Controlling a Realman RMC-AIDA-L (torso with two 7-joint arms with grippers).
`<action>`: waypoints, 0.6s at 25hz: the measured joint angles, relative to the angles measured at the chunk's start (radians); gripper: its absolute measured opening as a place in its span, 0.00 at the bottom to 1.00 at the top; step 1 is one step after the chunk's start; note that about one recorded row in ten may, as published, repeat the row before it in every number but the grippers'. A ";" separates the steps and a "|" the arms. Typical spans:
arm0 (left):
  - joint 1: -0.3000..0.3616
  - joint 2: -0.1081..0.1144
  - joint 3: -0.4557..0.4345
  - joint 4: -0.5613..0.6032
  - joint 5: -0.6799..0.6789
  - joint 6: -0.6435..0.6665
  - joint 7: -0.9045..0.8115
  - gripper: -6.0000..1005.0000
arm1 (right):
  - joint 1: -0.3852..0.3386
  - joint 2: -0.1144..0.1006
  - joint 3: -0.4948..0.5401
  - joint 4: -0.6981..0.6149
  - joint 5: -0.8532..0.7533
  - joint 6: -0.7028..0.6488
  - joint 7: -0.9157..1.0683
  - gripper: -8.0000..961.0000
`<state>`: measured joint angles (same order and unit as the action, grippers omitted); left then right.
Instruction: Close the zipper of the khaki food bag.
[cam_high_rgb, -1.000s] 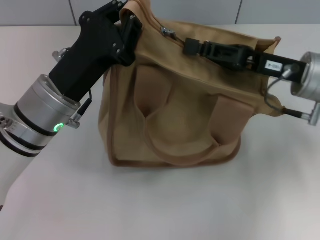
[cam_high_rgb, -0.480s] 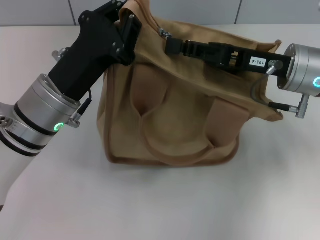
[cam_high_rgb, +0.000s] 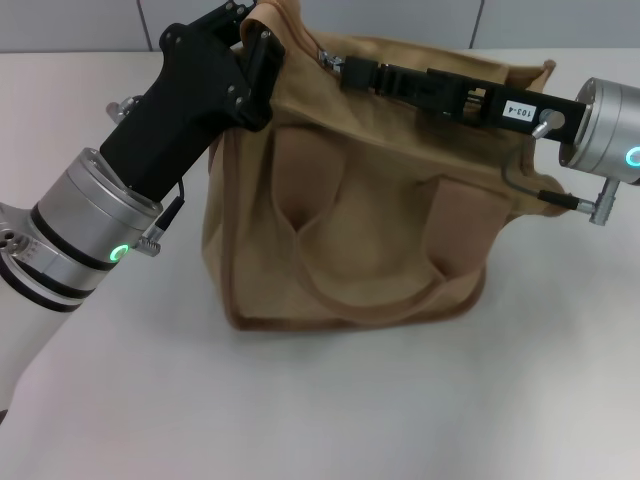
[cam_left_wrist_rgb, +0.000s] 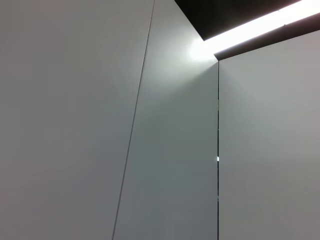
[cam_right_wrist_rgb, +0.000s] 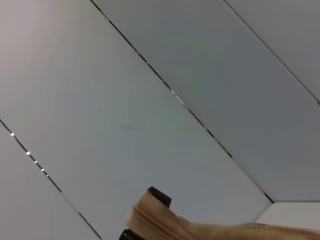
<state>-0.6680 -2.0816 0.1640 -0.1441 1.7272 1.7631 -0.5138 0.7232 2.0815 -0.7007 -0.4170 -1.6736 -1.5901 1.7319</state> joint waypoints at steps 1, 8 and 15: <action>0.000 0.000 0.000 0.000 0.000 0.000 0.000 0.10 | 0.000 0.000 0.000 0.000 0.000 0.000 0.000 0.32; -0.003 0.000 -0.001 0.000 0.001 -0.001 0.000 0.10 | 0.002 0.000 -0.025 -0.001 -0.007 0.036 0.007 0.32; -0.008 0.000 -0.002 0.000 0.000 -0.007 0.000 0.10 | 0.012 -0.001 -0.065 -0.015 0.000 -0.006 0.004 0.32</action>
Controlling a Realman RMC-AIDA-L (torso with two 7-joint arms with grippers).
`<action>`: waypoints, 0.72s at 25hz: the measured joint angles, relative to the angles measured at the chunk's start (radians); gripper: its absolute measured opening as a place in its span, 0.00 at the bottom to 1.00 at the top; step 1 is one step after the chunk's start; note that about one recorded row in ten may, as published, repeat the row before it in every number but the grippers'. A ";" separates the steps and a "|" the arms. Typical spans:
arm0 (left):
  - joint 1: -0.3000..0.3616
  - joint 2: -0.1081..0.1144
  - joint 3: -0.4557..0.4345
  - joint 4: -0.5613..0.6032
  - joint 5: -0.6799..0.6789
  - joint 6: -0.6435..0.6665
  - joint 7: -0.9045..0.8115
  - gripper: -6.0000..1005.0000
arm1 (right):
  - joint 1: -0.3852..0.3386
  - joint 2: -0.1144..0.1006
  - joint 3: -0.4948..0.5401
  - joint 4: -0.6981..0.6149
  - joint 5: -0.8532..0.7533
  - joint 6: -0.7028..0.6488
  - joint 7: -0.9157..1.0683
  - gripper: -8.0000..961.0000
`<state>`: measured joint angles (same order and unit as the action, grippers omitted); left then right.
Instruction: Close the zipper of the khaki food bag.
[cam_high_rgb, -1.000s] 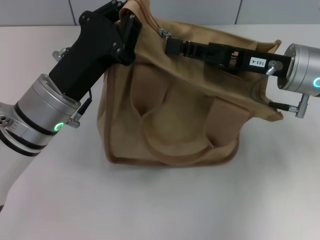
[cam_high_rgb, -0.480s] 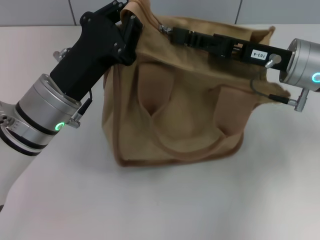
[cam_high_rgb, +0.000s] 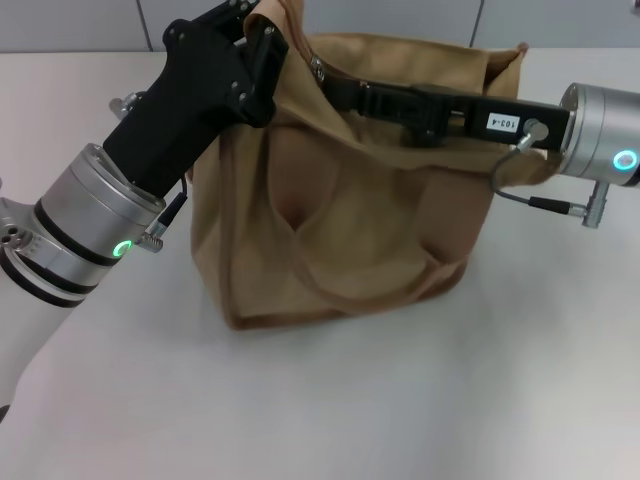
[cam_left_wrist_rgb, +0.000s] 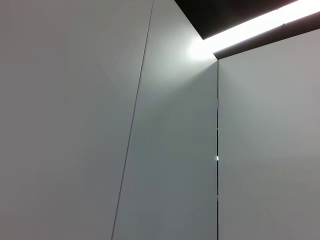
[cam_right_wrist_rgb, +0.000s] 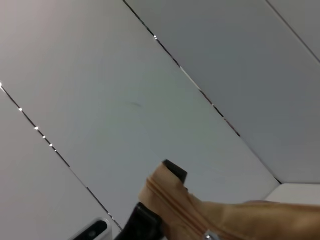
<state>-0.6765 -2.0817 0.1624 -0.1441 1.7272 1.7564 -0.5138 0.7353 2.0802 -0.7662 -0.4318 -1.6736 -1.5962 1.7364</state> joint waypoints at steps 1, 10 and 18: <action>0.000 0.000 0.000 0.000 0.000 -0.001 0.000 0.10 | 0.002 0.000 0.001 -0.003 0.000 -0.002 0.000 0.32; 0.000 0.000 0.000 0.000 0.000 -0.004 0.000 0.10 | 0.021 0.001 -0.016 -0.015 0.001 0.001 -0.004 0.32; 0.000 0.000 0.000 0.000 0.000 -0.011 0.000 0.10 | 0.027 0.002 -0.043 -0.018 0.001 0.015 -0.077 0.32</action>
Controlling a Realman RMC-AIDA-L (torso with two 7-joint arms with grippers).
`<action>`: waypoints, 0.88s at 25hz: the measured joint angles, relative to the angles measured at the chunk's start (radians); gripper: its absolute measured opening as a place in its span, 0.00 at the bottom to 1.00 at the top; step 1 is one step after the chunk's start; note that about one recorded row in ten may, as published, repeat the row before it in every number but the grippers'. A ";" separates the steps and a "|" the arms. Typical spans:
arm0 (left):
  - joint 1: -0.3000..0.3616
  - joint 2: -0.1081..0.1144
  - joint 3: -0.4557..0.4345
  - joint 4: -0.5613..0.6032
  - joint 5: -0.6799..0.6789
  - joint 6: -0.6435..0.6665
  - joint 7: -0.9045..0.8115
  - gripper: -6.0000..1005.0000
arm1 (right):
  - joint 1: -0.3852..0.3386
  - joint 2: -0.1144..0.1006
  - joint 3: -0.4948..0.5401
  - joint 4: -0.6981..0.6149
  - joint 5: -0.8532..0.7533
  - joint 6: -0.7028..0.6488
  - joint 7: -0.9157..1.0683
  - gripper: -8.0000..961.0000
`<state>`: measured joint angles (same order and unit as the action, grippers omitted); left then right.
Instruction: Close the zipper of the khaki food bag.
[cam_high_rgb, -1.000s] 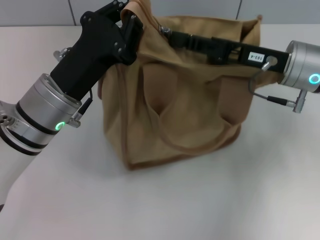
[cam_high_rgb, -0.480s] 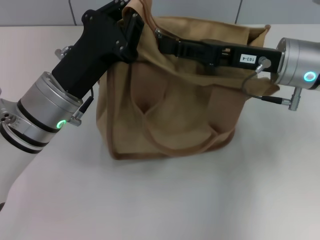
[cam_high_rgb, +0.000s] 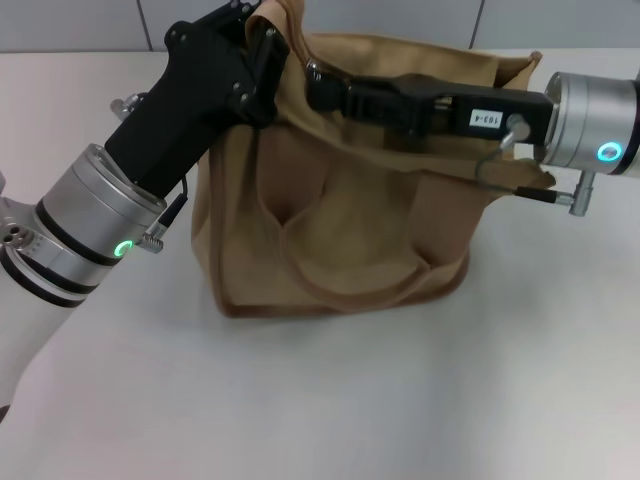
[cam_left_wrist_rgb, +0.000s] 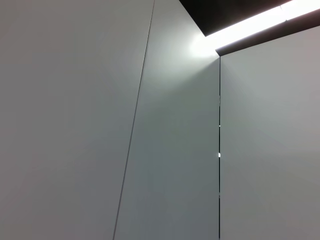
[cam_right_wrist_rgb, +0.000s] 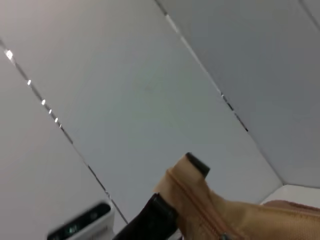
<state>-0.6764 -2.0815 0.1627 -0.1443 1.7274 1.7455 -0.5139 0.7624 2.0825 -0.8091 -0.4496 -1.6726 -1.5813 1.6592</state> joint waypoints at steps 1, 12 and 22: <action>0.000 0.000 0.000 0.000 0.000 0.000 0.000 0.10 | 0.000 0.000 -0.005 0.000 0.001 0.001 -0.020 0.32; 0.000 0.000 0.000 0.000 0.000 -0.001 -0.002 0.11 | -0.048 0.005 -0.011 0.003 0.075 0.008 -0.324 0.32; 0.000 0.000 0.000 -0.002 0.000 -0.005 -0.001 0.11 | -0.095 0.004 0.001 0.009 0.118 0.034 -0.350 0.32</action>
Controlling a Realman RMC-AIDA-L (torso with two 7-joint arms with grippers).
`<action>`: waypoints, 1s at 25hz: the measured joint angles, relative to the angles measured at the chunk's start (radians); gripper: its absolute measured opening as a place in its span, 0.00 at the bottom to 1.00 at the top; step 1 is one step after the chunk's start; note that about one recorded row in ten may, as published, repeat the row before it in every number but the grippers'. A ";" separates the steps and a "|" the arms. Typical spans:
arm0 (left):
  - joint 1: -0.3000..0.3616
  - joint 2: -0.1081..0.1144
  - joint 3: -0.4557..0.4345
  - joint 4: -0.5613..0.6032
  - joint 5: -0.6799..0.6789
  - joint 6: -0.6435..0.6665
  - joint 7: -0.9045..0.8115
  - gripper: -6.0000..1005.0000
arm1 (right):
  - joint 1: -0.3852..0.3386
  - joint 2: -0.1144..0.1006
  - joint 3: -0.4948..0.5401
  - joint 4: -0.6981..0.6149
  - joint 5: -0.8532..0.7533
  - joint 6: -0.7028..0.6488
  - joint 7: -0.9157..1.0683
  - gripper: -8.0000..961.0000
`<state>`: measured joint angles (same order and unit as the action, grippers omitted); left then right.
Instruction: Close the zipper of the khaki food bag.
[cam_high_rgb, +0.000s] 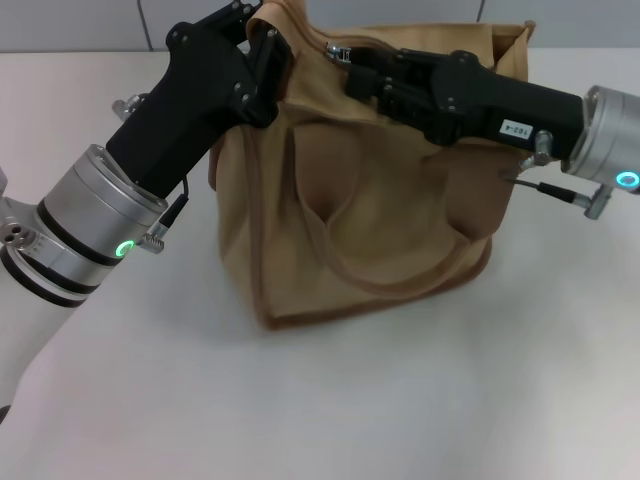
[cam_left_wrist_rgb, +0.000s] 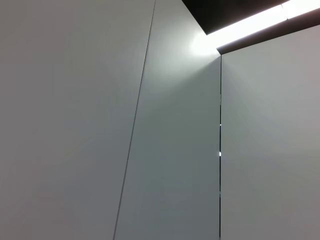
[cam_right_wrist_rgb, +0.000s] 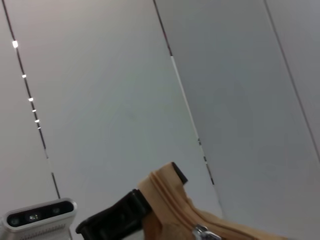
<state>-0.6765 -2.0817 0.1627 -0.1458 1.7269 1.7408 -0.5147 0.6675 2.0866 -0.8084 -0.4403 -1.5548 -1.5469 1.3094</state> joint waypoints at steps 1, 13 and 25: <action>0.000 0.000 0.000 0.000 0.000 0.000 0.000 0.11 | 0.000 0.000 0.000 0.000 0.000 0.000 0.000 0.32; 0.000 0.000 0.000 0.000 -0.001 -0.007 0.001 0.11 | -0.030 -0.004 -0.006 0.000 0.003 0.038 0.087 0.32; 0.005 0.000 0.000 -0.006 -0.004 -0.010 0.001 0.11 | -0.060 -0.003 0.000 -0.018 0.081 -0.051 0.050 0.32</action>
<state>-0.6711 -2.0816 0.1626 -0.1519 1.7231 1.7309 -0.5138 0.6078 2.0837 -0.8084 -0.4586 -1.4736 -1.5975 1.3591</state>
